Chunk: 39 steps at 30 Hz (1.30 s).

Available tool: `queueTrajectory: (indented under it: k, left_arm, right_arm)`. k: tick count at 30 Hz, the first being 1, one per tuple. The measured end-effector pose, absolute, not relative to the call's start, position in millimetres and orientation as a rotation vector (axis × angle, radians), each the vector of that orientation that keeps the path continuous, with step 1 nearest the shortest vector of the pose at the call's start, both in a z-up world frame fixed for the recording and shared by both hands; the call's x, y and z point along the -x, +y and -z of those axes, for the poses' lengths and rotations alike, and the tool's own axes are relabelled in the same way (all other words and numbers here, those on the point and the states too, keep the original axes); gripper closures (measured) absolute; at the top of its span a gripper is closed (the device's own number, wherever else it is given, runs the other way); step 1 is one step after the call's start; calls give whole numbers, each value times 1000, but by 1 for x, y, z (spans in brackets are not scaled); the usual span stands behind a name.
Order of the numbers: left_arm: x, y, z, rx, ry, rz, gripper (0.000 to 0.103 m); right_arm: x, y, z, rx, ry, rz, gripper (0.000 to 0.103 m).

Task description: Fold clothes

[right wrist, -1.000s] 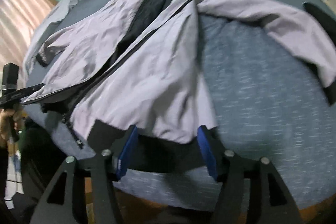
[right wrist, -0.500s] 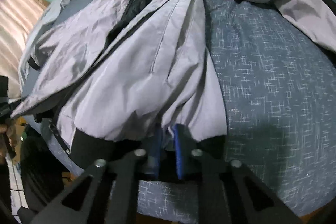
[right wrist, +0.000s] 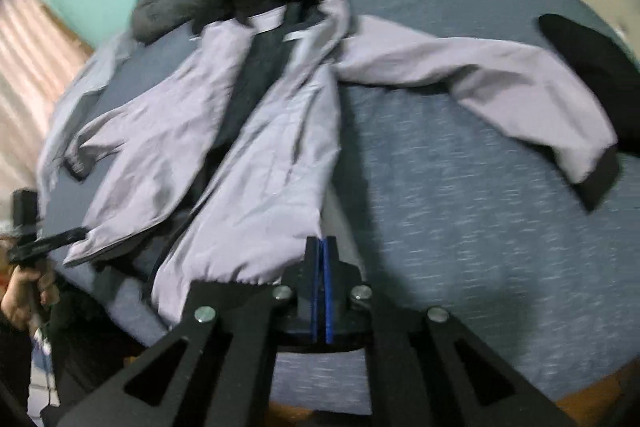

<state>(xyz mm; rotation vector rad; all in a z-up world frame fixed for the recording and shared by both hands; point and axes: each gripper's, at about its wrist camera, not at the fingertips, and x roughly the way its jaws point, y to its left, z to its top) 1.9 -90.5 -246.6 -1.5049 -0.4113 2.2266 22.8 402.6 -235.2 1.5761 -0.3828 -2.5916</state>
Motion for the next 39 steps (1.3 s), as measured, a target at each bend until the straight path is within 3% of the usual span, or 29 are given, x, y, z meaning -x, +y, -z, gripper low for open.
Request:
queueTrajectory:
  k: [9, 14, 17, 18, 19, 31, 39]
  left_arm:
    - [1, -90, 248, 1513, -399, -2208, 77]
    - [4, -88, 249, 1528, -385, -2207, 77]
    - [4, -84, 249, 1526, -373, -2211, 77]
    - [3, -83, 249, 1524, -371, -2212, 77]
    - [3, -82, 249, 1524, -370, -2213, 77]
    - [-1, -78, 248, 1521, -378, -2211, 76]
    - [0, -78, 250, 1510, -405, -2205, 75]
  right_arm:
    - [-20, 418, 271, -1722, -447, 2647, 98]
    - [-19, 402, 238, -1581, -440, 2703, 95]
    - [-12, 387, 219, -1488, -491, 2664, 73]
    - [-8, 380, 217, -1474, -516, 2636, 60]
    - [-5, 374, 214, -1459, -540, 2608, 58]
    - [21, 257, 254, -1549, -455, 2328, 55]
    - [33, 222, 276, -1621, -600, 2177, 53]
